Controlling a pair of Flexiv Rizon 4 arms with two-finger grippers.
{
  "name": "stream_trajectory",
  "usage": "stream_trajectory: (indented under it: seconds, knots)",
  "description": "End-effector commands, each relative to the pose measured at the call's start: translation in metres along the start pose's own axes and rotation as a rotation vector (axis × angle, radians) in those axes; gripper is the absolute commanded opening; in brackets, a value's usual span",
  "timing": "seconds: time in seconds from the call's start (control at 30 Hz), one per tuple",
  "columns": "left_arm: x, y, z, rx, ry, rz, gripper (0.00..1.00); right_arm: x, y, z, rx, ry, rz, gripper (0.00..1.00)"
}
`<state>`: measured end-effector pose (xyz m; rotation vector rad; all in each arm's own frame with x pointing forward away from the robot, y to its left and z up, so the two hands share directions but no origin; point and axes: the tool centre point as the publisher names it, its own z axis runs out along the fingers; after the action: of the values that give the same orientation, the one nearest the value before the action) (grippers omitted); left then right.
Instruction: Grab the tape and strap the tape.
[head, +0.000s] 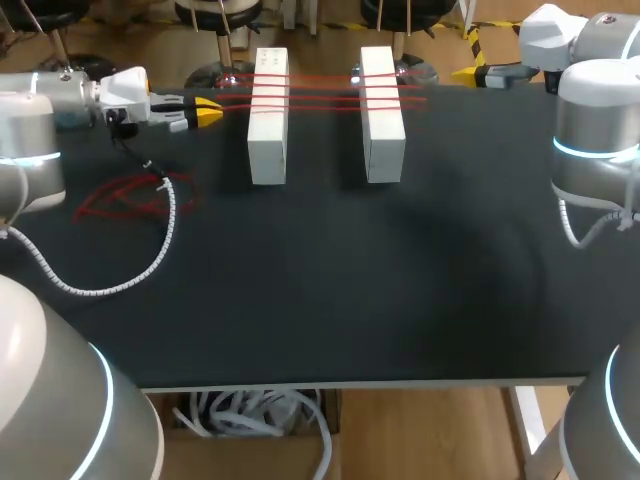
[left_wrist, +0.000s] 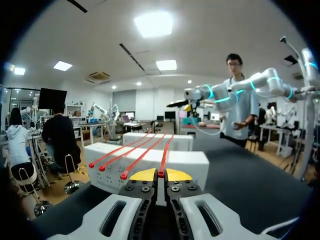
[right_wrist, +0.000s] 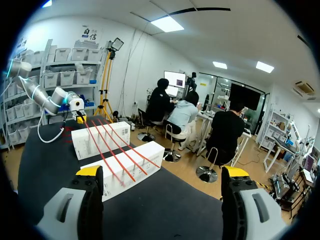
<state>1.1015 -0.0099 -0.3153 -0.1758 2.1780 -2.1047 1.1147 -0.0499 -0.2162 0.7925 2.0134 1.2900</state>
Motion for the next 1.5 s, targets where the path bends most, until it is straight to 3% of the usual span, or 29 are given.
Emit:
stream_trajectory:
  seconds: [0.03, 0.23, 0.43, 0.63, 0.83, 0.9, 1.5]
  knots:
    - [-0.005, -0.001, 0.004, 0.056, 0.058, 0.014, 0.0, 0.0, 0.0, 0.0, -0.002, 0.0, 0.0, 1.0]
    - [0.009, -0.02, 0.016, 0.154, 0.112, -0.014, 0.0, 0.0, 0.0, 0.0, -0.002, 0.0, 0.0, 1.0]
    - [0.025, -0.041, 0.022, 0.23, 0.088, -0.02, 0.0, 0.0, 0.0, 0.0, -0.002, 0.0, 0.0, 1.0]
    - [0.035, -0.06, 0.026, 0.261, 0.055, -0.018, 0.0, 0.0, 0.0, 0.0, -0.002, 0.0, 0.0, 1.0]
    - [0.039, -0.072, 0.029, 0.274, 0.087, -0.047, 0.0, 0.0, 0.0, 0.0, -0.002, 0.0, 0.0, 1.0]
    - [0.041, -0.074, 0.03, 0.261, 0.117, -0.086, 0.0, 0.0, 0.0, 0.0, -0.002, 0.0, 0.0, 1.0]
    - [0.041, -0.074, 0.03, 0.261, 0.117, -0.086, 0.0, 0.0, 0.0, 0.0, -0.002, 0.0, 0.0, 1.0]
